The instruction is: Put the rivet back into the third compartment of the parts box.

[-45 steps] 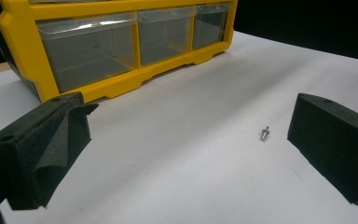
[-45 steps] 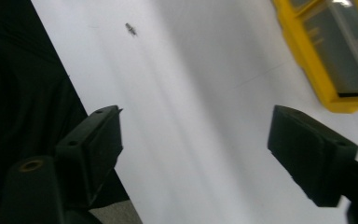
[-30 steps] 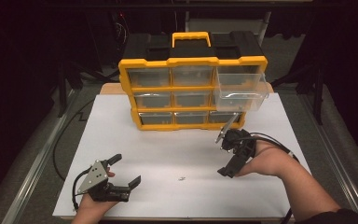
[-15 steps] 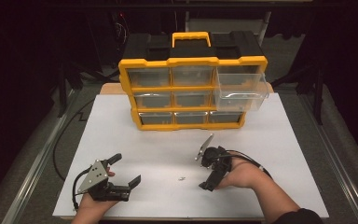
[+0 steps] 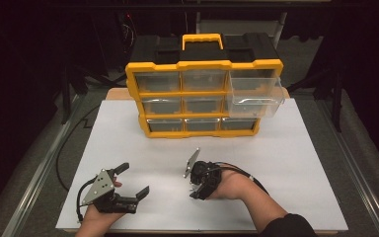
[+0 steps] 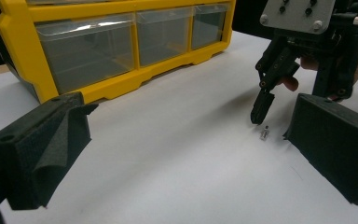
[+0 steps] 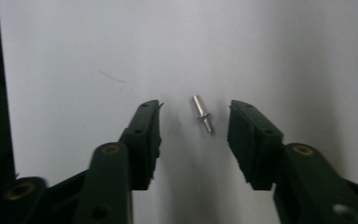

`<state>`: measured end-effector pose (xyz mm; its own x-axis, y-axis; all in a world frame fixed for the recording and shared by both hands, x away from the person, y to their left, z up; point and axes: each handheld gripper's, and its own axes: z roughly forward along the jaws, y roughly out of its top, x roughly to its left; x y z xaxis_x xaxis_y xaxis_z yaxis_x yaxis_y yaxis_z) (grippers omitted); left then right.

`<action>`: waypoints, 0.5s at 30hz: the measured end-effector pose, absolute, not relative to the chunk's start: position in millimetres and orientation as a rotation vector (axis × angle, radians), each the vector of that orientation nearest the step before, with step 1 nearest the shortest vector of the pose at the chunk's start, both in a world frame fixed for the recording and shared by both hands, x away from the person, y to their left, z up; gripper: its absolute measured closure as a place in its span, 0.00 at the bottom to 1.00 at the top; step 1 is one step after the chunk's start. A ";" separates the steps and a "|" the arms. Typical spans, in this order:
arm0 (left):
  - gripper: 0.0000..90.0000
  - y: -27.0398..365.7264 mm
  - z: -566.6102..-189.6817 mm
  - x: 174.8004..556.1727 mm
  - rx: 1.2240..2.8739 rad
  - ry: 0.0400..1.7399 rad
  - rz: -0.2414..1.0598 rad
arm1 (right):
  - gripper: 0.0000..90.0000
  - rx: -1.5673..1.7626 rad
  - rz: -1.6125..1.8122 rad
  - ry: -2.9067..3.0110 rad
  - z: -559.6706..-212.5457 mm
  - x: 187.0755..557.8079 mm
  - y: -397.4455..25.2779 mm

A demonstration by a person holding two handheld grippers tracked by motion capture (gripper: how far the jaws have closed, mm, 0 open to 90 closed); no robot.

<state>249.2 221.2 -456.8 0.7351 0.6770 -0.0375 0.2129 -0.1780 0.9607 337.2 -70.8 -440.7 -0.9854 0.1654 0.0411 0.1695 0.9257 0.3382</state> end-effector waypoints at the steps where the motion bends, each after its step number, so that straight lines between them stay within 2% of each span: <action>1: 0.00 221.0 -456.8 249.0 1.740 0.705 0.482 | 0.67 -0.264 -0.535 -3.085 -440.7 337.4 -68.6; 2: 0.00 221.0 -456.8 249.0 1.740 0.705 0.482 | 0.67 -0.264 -0.535 -3.085 -440.7 337.4 -68.6; 3: 0.00 221.1 -456.7 248.7 1.742 0.705 0.483 | 0.75 -0.234 -0.514 -3.089 -442.1 337.7 -64.9; 8: 0.00 221.1 -456.8 249.5 1.744 0.705 0.484 | 0.84 -0.206 -0.500 -3.125 -442.7 335.6 -61.4; 10: 0.00 220.9 -456.9 249.8 1.744 0.706 0.483 | 0.93 -0.175 -0.506 -3.135 -443.4 334.5 -59.8; 15: 0.00 219.8 -457.0 249.9 1.745 0.704 0.482 | 0.93 -0.175 -0.493 -3.121 -441.8 336.1 -59.2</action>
<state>249.9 219.8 -457.0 0.7372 0.6748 -0.0340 0.2126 -0.1838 0.9597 336.1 -59.2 -441.8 -0.9937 0.1124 -0.0051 0.1053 0.9454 0.3084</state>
